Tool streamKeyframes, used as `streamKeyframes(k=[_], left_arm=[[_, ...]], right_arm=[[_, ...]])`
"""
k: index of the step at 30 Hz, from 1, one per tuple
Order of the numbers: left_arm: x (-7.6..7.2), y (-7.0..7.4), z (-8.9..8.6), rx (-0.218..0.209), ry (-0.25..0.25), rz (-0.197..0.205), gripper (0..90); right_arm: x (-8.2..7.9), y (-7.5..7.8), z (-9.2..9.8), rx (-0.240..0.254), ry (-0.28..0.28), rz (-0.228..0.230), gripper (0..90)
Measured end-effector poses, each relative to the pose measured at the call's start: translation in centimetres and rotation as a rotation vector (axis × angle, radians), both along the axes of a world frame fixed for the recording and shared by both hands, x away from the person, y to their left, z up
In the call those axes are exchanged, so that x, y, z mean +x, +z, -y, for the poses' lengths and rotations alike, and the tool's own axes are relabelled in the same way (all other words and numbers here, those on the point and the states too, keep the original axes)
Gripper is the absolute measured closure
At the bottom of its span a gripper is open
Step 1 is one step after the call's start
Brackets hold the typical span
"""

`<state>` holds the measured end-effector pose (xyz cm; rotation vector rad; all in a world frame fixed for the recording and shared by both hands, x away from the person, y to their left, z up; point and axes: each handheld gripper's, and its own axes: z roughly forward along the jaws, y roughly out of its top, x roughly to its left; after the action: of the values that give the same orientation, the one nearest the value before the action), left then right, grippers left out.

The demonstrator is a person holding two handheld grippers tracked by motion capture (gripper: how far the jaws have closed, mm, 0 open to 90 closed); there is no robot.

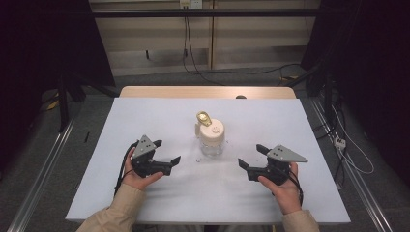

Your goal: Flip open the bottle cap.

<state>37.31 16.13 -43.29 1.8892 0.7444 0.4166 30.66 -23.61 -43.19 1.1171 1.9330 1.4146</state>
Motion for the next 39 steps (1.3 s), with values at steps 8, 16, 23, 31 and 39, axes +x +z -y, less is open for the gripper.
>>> streamKeyframes(k=[8, 16, 23, 31, 39], left_arm=[[-0.6, 0.0, -1.4, -0.009, 0.012, -0.008, 6.2], [-1.0, 0.0, -2.7, -0.008, 0.029, -0.006, 6.3], [-1.3, -0.1, -4.1, -0.011, 0.054, -0.009, 6.3], [-1.6, -0.1, -5.7, -0.018, 0.071, -0.016, 6.2], [-1.8, -0.2, -6.9, -0.019, 0.08, -0.022, 6.2]], right_arm=[[-1.1, -0.5, 1.3, -0.01, -0.013, -0.009, 12.8], [-2.1, -0.7, 2.2, -0.013, -0.028, -0.014, 12.7], [-2.6, -1.0, 2.9, -0.019, -0.033, -0.021, 12.8], [-2.8, -1.3, 2.8, -0.029, -0.036, -0.025, 12.9], [-2.7, -1.4, 3.1, -0.032, -0.047, -0.027, 12.9]])
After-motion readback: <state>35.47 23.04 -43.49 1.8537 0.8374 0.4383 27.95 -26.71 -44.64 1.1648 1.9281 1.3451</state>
